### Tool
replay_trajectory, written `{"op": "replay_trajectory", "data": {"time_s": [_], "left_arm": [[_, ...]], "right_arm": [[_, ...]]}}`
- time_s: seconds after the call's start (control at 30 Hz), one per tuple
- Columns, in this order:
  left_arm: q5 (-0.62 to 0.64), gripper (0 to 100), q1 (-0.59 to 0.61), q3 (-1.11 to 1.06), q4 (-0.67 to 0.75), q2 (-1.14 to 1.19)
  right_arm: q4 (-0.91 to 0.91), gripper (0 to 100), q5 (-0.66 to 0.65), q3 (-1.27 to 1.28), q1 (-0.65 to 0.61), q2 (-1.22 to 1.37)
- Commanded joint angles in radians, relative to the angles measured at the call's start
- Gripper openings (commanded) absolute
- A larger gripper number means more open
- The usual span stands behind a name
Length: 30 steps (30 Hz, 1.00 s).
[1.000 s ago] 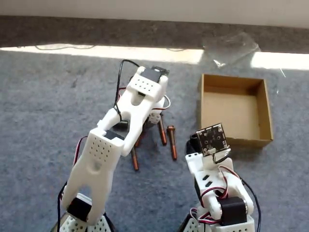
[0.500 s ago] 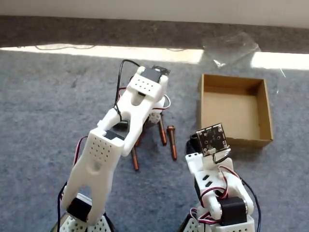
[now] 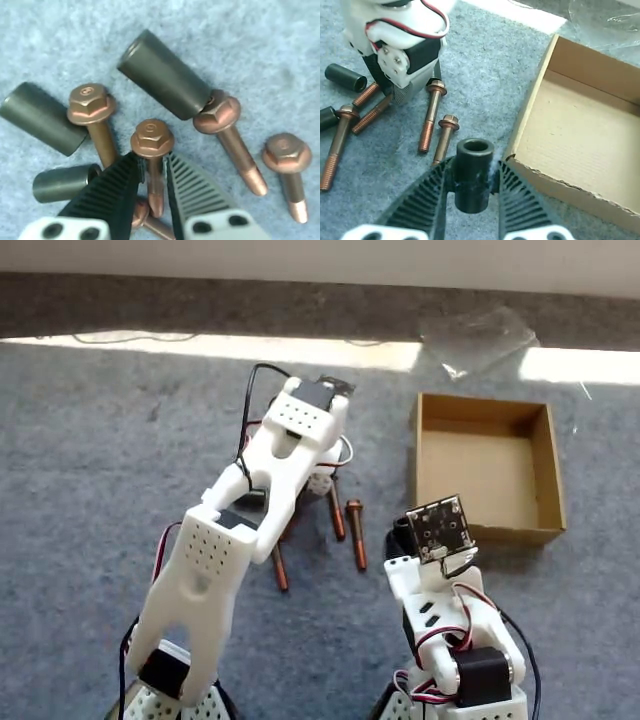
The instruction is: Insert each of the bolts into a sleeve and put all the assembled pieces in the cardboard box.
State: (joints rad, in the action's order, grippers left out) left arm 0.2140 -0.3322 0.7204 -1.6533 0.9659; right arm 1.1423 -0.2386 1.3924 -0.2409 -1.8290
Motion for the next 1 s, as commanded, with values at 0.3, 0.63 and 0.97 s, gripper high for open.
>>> {"op": "replay_trajectory", "data": {"time_s": [0.3,0.63,0.97], "left_arm": [[-0.051,7,-0.022,0.036,0.101,0.007],[-0.046,8,-0.022,0.036,0.150,0.007],[-0.046,1,-0.027,0.036,0.163,0.010]], "right_arm": [[-0.028,0.4,-0.002,-0.005,-0.008,-0.007],[-0.028,0.4,-0.002,-0.005,-0.008,-0.007],[-0.028,0.4,-0.002,-0.005,-0.008,-0.007]]}}
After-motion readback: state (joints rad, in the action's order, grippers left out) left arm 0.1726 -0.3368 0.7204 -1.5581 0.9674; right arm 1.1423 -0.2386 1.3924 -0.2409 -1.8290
